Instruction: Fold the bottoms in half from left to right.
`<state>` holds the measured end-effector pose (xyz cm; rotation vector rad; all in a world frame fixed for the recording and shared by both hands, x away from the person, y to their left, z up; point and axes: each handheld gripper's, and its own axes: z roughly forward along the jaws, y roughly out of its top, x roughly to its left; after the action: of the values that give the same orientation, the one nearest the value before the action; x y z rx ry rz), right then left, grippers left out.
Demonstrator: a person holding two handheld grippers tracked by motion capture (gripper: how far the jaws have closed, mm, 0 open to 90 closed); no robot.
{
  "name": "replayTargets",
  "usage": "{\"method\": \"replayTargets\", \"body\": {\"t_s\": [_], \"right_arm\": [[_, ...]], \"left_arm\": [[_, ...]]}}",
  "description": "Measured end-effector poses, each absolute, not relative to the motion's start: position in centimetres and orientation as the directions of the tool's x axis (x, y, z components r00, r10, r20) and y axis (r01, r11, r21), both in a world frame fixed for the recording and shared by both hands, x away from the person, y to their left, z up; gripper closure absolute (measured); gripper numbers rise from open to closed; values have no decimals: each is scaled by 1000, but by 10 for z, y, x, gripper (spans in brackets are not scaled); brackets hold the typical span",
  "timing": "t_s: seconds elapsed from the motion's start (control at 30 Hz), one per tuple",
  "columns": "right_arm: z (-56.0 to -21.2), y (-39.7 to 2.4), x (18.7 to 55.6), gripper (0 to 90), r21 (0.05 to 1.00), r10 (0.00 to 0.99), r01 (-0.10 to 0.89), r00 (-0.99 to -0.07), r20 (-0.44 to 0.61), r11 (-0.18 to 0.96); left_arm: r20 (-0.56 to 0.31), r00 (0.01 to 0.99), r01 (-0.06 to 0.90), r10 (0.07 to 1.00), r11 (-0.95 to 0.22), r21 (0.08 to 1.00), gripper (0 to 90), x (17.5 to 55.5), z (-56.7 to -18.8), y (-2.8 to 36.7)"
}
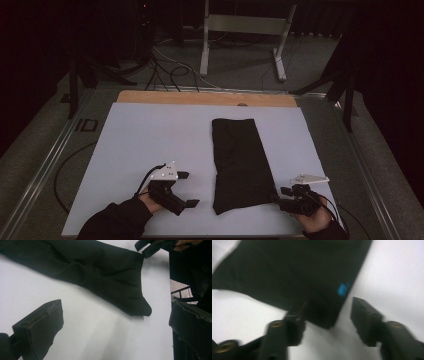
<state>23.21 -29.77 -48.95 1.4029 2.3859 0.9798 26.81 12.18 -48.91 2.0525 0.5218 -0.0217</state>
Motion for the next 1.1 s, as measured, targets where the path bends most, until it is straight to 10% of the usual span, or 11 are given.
{"method": "replayTargets", "body": {"t_s": [0.33,1.1], "right_arm": [[-486,-287,236,95,746,807,583,-581,104,323],[-491,-284,237,92,761,799,533,-600,32,369]], "left_arm": [[-226,907,373,355,-429,823,0,268,-491,122],[-243,898,394,367,-423,816,0,270,-494,123]]}}
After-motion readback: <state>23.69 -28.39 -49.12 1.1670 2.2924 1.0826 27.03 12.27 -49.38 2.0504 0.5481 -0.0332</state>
